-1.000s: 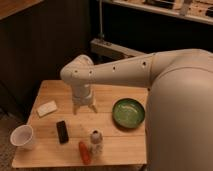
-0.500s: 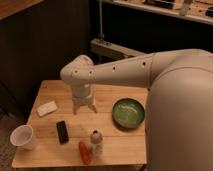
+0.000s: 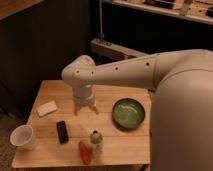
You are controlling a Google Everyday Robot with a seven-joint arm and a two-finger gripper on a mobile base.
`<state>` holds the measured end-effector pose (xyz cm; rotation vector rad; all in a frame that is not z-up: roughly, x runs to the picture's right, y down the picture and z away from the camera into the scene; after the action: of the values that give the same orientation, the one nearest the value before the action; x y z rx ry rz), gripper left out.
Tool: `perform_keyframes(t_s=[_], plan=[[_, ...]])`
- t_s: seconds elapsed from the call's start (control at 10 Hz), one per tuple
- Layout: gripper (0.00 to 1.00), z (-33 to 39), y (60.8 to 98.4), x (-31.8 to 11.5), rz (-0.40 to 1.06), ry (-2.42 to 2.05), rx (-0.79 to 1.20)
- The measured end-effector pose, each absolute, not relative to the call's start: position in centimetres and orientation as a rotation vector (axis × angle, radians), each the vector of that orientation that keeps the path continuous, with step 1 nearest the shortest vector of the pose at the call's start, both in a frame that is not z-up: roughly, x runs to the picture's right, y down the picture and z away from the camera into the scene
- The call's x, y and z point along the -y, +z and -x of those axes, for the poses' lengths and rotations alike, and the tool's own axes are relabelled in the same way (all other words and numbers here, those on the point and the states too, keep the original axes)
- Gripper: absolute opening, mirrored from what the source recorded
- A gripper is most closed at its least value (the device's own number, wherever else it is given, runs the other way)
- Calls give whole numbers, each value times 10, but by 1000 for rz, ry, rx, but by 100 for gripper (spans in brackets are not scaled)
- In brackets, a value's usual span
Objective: Knock the bottle over
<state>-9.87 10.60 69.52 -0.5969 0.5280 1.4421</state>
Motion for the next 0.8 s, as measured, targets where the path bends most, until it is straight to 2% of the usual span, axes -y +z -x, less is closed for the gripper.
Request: perform_keyframes(t_s=[0.8], plan=[[65,88,683,-111,612,1443,-531]])
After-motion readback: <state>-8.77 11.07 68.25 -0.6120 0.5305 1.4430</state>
